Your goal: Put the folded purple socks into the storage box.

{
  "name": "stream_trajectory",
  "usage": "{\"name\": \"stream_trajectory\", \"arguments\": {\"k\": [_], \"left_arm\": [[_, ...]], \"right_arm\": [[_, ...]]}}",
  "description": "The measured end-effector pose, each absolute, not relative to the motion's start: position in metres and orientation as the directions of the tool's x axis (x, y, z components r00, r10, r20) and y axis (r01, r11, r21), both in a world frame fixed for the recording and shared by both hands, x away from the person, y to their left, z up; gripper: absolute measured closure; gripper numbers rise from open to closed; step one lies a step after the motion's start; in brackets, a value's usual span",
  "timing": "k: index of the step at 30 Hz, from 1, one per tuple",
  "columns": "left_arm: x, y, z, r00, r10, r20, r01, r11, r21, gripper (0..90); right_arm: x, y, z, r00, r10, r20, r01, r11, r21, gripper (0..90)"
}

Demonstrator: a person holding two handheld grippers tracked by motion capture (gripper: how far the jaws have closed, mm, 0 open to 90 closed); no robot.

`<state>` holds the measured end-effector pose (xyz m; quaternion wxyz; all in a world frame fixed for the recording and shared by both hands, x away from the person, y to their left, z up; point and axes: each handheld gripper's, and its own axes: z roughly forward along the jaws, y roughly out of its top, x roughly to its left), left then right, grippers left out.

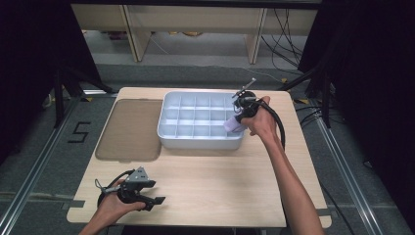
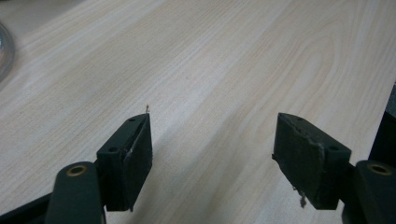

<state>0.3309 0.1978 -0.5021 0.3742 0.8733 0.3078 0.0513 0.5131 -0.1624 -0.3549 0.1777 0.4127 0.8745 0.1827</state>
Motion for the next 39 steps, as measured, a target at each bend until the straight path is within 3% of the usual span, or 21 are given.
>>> {"name": "stream_trajectory", "arguments": {"k": [10,22,39], "left_arm": [[0.33,0.198,-0.502,0.805,0.576,-0.139,0.499,-0.533,0.683,28.1],[0.329,0.195,-0.504,0.786,0.593,-0.173,0.527,-0.496,0.69,28.1],[0.33,0.196,-0.505,0.801,0.58,-0.149,0.508,-0.527,0.681,28.1]], "right_arm": [[0.528,-0.157,-0.376,-0.595,0.78,-0.195,0.671,0.616,0.414,71.6],[0.533,-0.147,-0.392,-0.603,0.732,-0.317,0.657,0.681,0.322,71.6],[0.531,-0.139,-0.429,-0.638,0.724,-0.262,0.66,0.69,0.297,68.7]]}}
